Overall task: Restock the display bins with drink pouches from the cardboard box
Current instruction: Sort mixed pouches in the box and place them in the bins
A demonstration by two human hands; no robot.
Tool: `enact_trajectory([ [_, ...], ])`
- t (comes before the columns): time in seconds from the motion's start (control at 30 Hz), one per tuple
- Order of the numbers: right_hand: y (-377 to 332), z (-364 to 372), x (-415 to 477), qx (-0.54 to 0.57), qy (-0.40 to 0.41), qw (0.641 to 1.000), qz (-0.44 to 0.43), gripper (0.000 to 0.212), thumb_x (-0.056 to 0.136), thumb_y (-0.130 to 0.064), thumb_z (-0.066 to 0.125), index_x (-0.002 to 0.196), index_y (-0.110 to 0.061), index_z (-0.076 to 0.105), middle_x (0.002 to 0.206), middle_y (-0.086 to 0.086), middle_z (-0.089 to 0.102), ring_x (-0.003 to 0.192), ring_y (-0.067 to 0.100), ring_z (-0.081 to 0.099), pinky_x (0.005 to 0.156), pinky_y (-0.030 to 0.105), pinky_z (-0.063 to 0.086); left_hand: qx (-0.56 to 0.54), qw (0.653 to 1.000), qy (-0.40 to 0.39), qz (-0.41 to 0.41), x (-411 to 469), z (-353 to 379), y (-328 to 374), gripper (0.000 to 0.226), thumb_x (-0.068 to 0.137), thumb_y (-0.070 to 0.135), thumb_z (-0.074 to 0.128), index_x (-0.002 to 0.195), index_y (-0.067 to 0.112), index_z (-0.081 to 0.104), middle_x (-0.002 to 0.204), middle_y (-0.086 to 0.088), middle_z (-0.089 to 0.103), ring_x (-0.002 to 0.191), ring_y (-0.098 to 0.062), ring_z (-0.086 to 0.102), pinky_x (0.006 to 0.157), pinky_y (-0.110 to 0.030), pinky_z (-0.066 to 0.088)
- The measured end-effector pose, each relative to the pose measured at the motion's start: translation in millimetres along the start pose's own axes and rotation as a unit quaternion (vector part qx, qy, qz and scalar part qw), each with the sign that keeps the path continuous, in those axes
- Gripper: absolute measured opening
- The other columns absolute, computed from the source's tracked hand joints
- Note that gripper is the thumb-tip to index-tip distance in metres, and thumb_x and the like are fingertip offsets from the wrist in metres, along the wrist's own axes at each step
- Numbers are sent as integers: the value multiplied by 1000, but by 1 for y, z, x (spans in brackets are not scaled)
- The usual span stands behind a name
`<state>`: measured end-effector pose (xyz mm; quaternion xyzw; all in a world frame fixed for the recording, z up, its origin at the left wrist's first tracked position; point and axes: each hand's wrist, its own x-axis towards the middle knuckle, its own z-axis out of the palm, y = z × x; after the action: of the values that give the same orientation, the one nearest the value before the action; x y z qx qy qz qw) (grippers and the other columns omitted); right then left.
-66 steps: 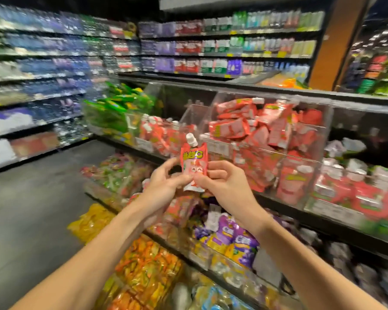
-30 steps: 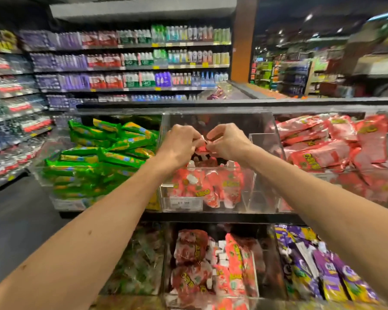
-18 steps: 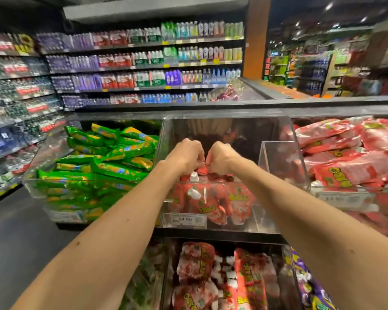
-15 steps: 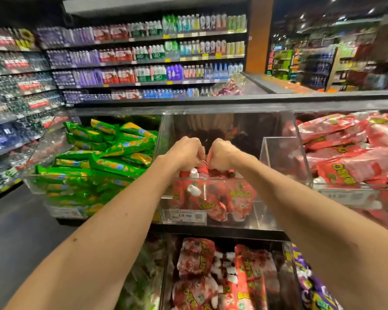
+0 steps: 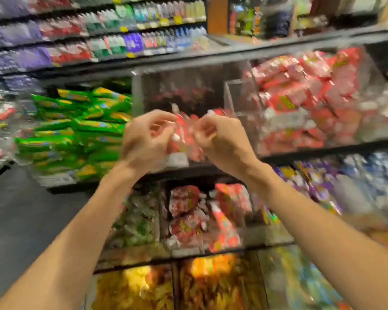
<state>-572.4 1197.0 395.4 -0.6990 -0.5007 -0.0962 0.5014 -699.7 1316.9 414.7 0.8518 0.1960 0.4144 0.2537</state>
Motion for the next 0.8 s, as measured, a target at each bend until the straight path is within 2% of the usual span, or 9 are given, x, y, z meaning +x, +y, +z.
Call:
enact_trajectory([
  [0.1,20,-19,-119,19,27,996,82,11,86,-24,66,82,-15,69,73,-3,68,64,16,64,63,39,54,-72,996,-46,24,-71,30,13,10,89,16,73,99,20,72,88,7,72,72,-4,64,66,-14,49],
  [0.23,57,-68,-258,-43,32,972,231,17,86,-33,64,86,-17,71,77,-3,67,70,15,64,68,39,54,-132,970,-181,90,-149,115,43,15,89,20,71,104,17,71,100,6,68,86,-7,65,75,-20,51],
  [0.33,81,-125,-333,-82,76,935,336,11,84,-30,67,88,-20,71,81,-5,69,74,11,65,73,36,54,-184,932,-285,129,-195,199,84,22,88,28,67,106,17,71,105,7,66,96,-13,65,85,-26,51],
  [0.43,105,-194,-392,-138,126,892,412,17,82,-28,69,96,-19,73,92,-4,72,86,8,64,80,23,49,-203,885,-383,171,-233,289,144,24,84,24,70,106,15,73,106,1,69,100,-16,64,92,-25,46],
  [0.53,129,-266,-445,-180,171,839,484,25,83,-32,70,105,-20,73,106,-3,72,103,16,65,91,28,45,-228,827,-452,242,-267,377,217,26,85,28,67,105,12,73,104,-4,70,98,-18,63,91,-28,46],
  [0.57,138,-291,-460,-186,187,822,505,26,85,-33,70,108,-21,72,110,-4,71,106,17,64,94,30,45,-232,812,-474,251,-278,406,243,26,86,29,66,106,14,73,103,-3,70,98,-16,62,92,-24,44],
  [0.67,168,-371,-505,-174,226,778,560,29,92,-34,68,119,-23,67,124,-10,65,118,9,56,94,20,35,-239,778,-524,253,-310,495,322,26,85,30,66,108,21,72,103,1,69,98,-12,59,90,-7,34],
  [0.73,193,-426,-531,-153,250,751,591,38,92,-36,67,128,-25,61,129,-10,62,122,9,53,99,23,37,-237,753,-556,261,-330,553,374,25,86,27,69,110,19,72,109,0,69,104,-14,60,96,-14,36],
  [0.8,219,-478,-548,-123,287,725,614,49,91,-38,68,137,-27,53,130,-8,60,122,11,54,102,30,43,-221,723,-604,252,-346,608,422,27,88,19,72,115,18,70,114,-3,67,110,-20,61,100,-29,43],
])
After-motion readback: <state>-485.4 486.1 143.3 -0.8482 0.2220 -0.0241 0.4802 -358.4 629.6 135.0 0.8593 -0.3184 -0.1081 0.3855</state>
